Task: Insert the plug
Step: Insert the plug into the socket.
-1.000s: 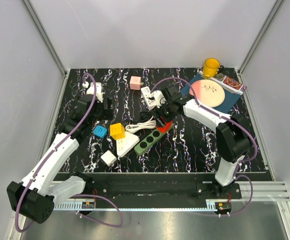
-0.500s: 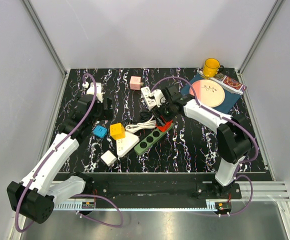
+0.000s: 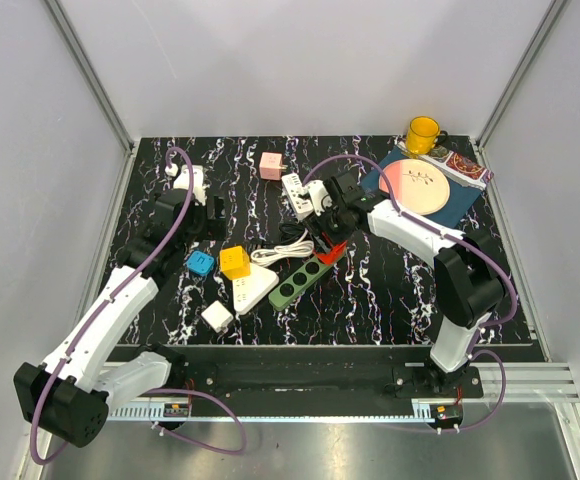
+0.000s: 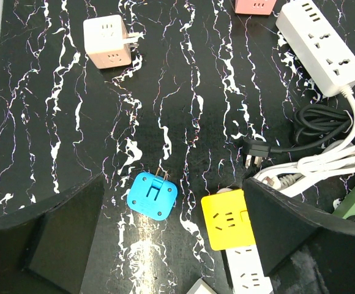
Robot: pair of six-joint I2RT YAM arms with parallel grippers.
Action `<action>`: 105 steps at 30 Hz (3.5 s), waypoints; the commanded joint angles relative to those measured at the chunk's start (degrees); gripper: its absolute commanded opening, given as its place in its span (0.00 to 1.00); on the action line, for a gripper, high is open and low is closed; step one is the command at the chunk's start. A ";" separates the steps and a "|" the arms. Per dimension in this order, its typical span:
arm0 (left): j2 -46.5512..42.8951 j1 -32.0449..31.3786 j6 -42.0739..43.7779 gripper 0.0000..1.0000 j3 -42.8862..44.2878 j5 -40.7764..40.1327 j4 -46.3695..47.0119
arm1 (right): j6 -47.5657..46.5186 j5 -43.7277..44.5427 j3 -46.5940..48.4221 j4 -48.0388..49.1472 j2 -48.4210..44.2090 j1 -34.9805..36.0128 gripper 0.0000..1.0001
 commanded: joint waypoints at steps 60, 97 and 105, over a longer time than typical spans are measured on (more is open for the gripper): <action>-1.15 -0.17 1.64 0.99 -1.19 -2.74 2.74 | 9.10 1.54 -11.88 5.85 -7.77 3.33 0.66; -0.98 -0.17 2.08 0.99 -1.19 -0.81 2.83 | 7.08 9.98 15.47 -22.19 7.34 5.44 0.80; -0.80 -0.17 2.08 0.99 -1.28 -0.81 2.92 | 5.85 10.06 12.22 -24.83 8.57 5.62 0.45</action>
